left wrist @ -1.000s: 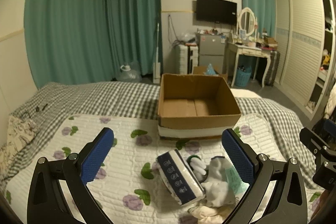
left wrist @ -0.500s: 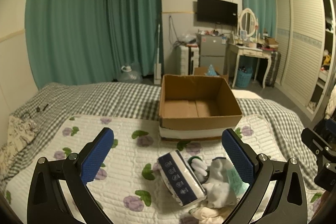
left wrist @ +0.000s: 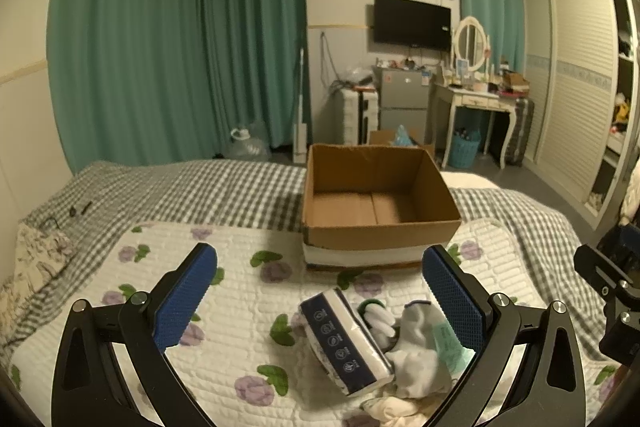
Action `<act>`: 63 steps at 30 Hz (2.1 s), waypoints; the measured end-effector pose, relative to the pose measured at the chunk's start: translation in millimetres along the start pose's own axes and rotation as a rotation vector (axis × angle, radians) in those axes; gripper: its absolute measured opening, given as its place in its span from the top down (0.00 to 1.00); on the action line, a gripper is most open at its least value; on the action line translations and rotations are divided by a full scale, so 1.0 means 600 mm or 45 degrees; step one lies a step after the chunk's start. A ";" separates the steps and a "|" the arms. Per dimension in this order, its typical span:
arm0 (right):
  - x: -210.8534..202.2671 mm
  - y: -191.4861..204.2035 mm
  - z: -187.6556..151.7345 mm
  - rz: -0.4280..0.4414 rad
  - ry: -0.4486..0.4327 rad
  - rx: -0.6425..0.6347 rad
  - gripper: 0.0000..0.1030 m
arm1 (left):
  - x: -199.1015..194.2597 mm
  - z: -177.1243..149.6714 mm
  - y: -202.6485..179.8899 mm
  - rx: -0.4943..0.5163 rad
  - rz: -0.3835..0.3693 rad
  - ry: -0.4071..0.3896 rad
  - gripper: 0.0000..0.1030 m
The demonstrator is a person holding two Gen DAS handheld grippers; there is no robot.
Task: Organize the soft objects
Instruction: 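Grasp the navy pad pack with the left tool while the right tool grasps the mint towel pack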
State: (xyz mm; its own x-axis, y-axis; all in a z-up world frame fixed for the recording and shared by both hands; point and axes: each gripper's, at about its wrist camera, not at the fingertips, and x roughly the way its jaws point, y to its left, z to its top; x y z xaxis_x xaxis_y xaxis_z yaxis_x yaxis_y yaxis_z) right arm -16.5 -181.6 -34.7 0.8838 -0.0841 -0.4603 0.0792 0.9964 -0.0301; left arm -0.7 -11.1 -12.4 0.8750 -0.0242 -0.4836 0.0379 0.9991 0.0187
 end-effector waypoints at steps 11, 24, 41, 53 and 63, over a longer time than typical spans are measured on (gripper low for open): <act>0.066 -0.001 -0.039 0.031 0.228 -0.042 0.00 | 0.072 -0.035 -0.005 -0.024 -0.024 0.165 0.00; 0.167 0.021 -0.117 0.137 0.559 -0.103 0.00 | 0.181 -0.129 -0.009 -0.067 0.002 0.516 0.00; 0.226 0.034 -0.168 0.175 0.723 -0.112 0.02 | 0.225 -0.184 -0.017 -0.118 -0.133 0.662 0.41; 0.193 0.033 -0.141 0.246 0.647 -0.094 0.78 | 0.179 -0.148 -0.035 -0.032 -0.108 0.530 0.46; 0.110 0.021 -0.106 0.249 0.449 -0.029 0.82 | 0.096 -0.103 -0.013 -0.047 -0.094 0.431 0.47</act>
State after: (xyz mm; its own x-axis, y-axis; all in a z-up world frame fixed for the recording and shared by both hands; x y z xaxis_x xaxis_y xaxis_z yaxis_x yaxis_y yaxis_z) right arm 13.6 -173.8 -121.6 0.6684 0.1118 -0.7354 -0.0885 0.9936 0.0706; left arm 19.6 -17.8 -94.2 0.6607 -0.0894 -0.7453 0.0719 0.9959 -0.0557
